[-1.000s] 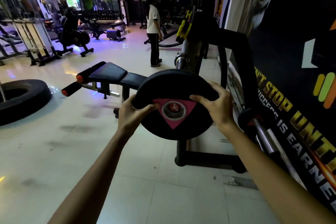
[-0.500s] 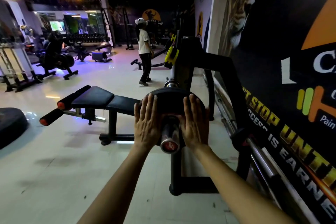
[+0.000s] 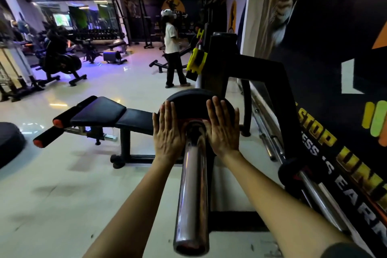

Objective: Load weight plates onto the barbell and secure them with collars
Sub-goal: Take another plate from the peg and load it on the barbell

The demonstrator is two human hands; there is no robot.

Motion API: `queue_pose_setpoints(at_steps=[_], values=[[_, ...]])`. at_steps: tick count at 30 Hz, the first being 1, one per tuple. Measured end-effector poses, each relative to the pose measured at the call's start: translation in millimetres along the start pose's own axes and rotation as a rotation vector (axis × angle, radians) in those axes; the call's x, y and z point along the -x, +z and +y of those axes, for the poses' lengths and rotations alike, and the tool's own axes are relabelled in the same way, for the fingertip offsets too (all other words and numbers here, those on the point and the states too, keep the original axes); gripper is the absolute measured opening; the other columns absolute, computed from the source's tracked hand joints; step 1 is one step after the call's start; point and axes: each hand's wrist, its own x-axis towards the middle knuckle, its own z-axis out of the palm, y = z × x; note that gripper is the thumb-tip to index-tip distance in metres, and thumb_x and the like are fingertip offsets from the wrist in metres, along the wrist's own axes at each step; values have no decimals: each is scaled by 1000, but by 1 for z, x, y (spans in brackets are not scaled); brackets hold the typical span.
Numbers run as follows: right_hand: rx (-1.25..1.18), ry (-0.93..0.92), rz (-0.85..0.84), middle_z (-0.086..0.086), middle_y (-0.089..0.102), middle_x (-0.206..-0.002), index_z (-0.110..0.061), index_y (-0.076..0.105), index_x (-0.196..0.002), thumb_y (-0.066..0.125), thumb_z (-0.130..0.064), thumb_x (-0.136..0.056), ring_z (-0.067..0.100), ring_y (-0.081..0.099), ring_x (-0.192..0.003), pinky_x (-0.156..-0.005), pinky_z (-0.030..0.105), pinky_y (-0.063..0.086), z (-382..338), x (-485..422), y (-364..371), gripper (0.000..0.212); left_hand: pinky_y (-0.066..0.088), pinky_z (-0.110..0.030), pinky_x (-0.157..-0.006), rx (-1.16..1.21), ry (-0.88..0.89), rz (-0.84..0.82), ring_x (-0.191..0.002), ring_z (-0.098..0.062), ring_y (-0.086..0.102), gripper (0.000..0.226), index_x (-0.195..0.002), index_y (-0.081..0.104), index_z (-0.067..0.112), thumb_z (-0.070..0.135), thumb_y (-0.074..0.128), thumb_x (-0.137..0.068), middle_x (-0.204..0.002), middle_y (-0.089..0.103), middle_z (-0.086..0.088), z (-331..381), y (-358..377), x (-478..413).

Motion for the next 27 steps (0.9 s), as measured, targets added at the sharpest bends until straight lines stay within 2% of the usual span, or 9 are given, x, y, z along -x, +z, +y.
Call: queue_pose_setpoints(at_steps=[3, 5, 7, 9, 12, 15, 20, 23, 27], values=[[-58, 22, -5, -14, -37, -148, -30, -22, -142, 15, -41, -98, 5, -27, -139, -114, 36, -14, 8, -14, 25, 58, -11, -28, -116, 6, 8, 2, -142, -23, 9, 92, -144, -7, 1, 22, 63, -88, -148, 21, -25, -8, 23, -20], [-111, 31, -25, -14, -31, -151, -32, -22, -142, 14, -41, -98, 9, -13, -142, -113, 35, -14, 12, -23, 38, 57, -13, -26, -115, 3, 24, 20, -142, -19, 7, 84, -140, 11, -4, 18, 69, -84, -148, 22, -25, -12, 36, -34], [-148, 29, -44, -12, -24, -153, -33, -23, -141, 22, -39, -97, 11, -6, -142, -113, 33, -15, 18, -29, 49, 63, -13, -28, -115, -19, 33, -22, -142, -13, -7, 96, -144, -11, 4, 21, 64, -87, -150, 12, -21, -17, 46, -44], [-154, 45, -64, -17, -35, -148, -36, -27, -139, 24, -38, -95, 3, -24, -139, -112, 31, -19, 23, -32, 56, 67, -12, -32, -116, -35, 36, -83, -135, 1, -31, 103, -133, -42, 27, 26, 53, -93, -148, -5, -12, -20, 52, -49], [-116, 52, -86, -20, -42, -143, -36, -29, -138, 20, -39, -95, 1, -32, -135, -111, 31, -21, 25, -32, 60, 66, -14, -30, -115, -16, 32, -72, -130, 5, -37, 99, -130, -44, 35, 26, 49, -95, -145, -5, -9, -20, 54, -51], [-124, 32, -167, -17, -42, -144, -38, -33, -135, 20, -38, -93, 3, -33, -135, -111, 33, -23, 24, -30, 55, 68, -16, -29, -114, -15, 41, -64, -133, 2, -34, 90, -139, -31, 17, 29, 46, -95, -146, -2, -10, -20, 51, -49], [-185, 82, -259, 3, 3, -152, -17, 15, -146, 26, -40, -95, 23, 0, -141, -115, 47, 3, 16, -29, 28, 56, 8, -43, -118, 126, 11, -98, -143, -20, 5, 65, -146, 15, 6, 27, 48, -94, -155, 13, -13, -12, 28, -43], [-259, 137, -332, 1, 1, -156, -21, 10, -146, 33, -36, -98, 17, -4, -143, -116, 44, -4, 9, -11, 7, 55, 22, -43, -116, 280, -61, -110, -142, -29, 22, 58, -145, 23, 2, 21, 44, -95, -152, 26, -20, -7, 3, -27], [-334, 311, -558, -6, -3, -157, -24, 4, -148, 9, -51, -91, 14, -4, -146, -114, 41, -13, -5, 56, -27, 63, 30, -42, -112, 382, -262, -226, -137, -31, 33, 54, -143, 27, 0, 15, 48, -95, -147, 34, -20, 4, -28, 25]])
